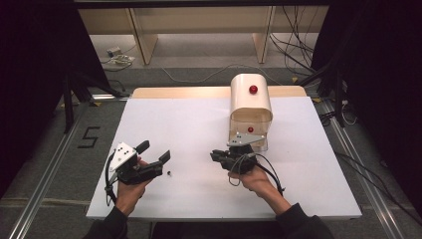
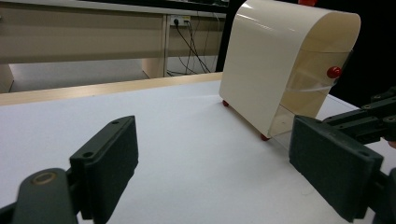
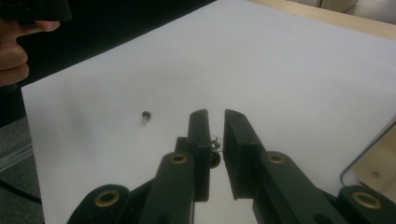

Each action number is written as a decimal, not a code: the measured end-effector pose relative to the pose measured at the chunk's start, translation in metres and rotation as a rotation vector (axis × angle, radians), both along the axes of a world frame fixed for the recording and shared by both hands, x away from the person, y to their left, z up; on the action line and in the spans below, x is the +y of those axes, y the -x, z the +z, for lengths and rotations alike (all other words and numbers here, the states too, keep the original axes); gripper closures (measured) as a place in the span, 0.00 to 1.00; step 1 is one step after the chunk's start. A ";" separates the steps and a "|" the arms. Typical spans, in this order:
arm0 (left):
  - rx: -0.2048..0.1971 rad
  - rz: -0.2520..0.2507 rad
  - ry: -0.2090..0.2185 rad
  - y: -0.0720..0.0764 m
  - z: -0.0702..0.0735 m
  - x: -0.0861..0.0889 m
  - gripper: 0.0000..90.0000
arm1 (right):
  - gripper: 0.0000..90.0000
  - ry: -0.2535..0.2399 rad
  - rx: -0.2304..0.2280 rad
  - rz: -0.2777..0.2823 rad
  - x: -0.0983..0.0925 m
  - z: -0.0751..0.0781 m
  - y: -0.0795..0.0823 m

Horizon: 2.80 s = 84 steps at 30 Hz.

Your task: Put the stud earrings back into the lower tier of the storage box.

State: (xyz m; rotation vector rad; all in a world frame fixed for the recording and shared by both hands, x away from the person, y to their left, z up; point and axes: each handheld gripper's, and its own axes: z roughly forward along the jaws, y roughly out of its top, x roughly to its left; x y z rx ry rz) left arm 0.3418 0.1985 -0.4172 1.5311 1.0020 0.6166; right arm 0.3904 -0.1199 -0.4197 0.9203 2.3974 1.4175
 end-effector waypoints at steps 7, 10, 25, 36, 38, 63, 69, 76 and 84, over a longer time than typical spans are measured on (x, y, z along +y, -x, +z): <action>-0.002 -0.001 0.000 0.000 0.000 0.000 0.17 | 0.90 -0.007 -0.009 -0.021 -0.007 0.003 -0.002; -0.002 -0.001 0.002 0.000 0.000 -0.001 0.17 | 0.90 -0.010 -0.012 -0.028 -0.009 0.005 -0.003; -0.003 -0.001 0.002 0.000 0.000 -0.001 0.17 | 0.90 -0.027 -0.027 -0.084 -0.026 0.011 -0.010; -0.003 -0.002 0.001 0.000 0.000 -0.001 0.17 | 0.90 -0.029 -0.034 -0.128 -0.038 0.013 -0.016; -0.003 -0.002 0.001 0.000 0.000 -0.001 0.17 | 0.90 -0.027 -0.036 -0.132 -0.039 0.013 -0.017; -0.003 -0.003 0.002 0.000 0.000 -0.001 0.17 | 0.90 0.029 -0.033 -0.213 -0.054 0.003 -0.028; -0.003 -0.003 0.002 0.000 0.000 -0.001 0.17 | 0.90 0.037 -0.031 -0.228 -0.056 0.001 -0.029; -0.004 -0.003 0.002 0.000 0.001 -0.001 0.17 | 0.89 0.057 -0.032 -0.237 -0.057 -0.001 -0.031; -0.004 -0.003 0.002 0.000 0.001 -0.001 0.17 | 0.77 0.049 -0.035 -0.232 -0.056 0.000 -0.030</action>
